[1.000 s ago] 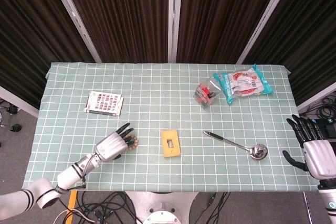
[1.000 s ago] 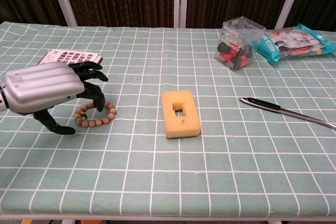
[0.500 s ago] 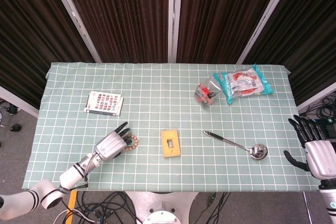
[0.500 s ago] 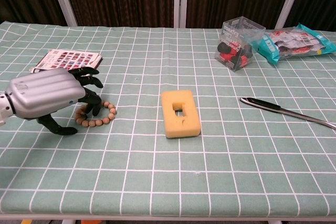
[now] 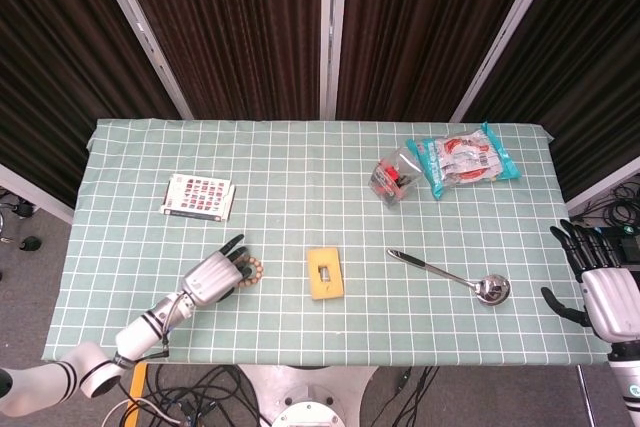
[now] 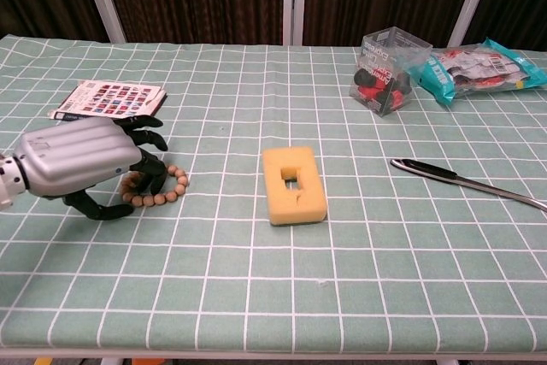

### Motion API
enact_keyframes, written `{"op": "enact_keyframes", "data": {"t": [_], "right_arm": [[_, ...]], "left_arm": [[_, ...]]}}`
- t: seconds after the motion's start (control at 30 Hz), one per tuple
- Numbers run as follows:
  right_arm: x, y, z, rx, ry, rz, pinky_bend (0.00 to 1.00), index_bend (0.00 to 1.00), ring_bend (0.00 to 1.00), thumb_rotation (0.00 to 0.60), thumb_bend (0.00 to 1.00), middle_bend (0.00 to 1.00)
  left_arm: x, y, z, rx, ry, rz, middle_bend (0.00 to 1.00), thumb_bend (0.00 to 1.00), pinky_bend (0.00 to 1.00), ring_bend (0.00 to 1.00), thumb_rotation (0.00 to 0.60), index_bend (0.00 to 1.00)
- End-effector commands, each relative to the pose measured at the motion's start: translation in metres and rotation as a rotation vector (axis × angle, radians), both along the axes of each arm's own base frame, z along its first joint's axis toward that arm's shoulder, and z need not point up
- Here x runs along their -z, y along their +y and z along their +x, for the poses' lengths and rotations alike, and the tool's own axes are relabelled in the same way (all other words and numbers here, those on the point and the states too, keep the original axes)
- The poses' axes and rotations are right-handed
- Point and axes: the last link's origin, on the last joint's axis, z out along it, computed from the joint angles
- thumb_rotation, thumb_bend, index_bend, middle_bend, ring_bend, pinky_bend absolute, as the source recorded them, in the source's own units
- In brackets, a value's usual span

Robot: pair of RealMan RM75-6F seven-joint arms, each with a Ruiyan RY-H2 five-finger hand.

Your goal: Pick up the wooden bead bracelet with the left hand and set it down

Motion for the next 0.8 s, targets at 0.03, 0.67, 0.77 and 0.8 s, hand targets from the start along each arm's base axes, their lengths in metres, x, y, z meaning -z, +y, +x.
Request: {"op": "enact_keyframes", "data": {"t": [0.03,0.67,0.77,0.8], "right_arm": [[0.000,0.000,-0.001,0.002,-0.001,-0.001,0.00,0.00,0.00,0.600,0.21,0.00],[-0.006,0.002,-0.001,-0.005,-0.022,-0.020,0.00,0.00,0.00,0.600,0.21,0.00],[-0.007,0.004,-0.001,-0.010,-0.027,-0.027,0.00,0.00,0.00,0.600,0.21,0.00],[-0.008,0.004,-0.001,-0.011,-0.028,-0.029,0.00,0.00,0.00,0.600,0.21,0.00]], "left_arm": [[0.001,0.000,0.000,-0.002,-0.005,-0.001,0.48,0.35,0.02,0.17,0.600,0.45],[-0.010,-0.004,0.005,-0.384,-0.588,-0.181,0.62,0.49,0.07,0.29,0.600,0.57],[-0.016,-0.004,0.007,-0.612,-0.819,-0.311,0.63,0.50,0.08,0.29,0.600,0.57],[-0.019,-0.004,0.008,-0.702,-0.901,-0.362,0.63,0.50,0.08,0.29,0.600,0.57]]}}
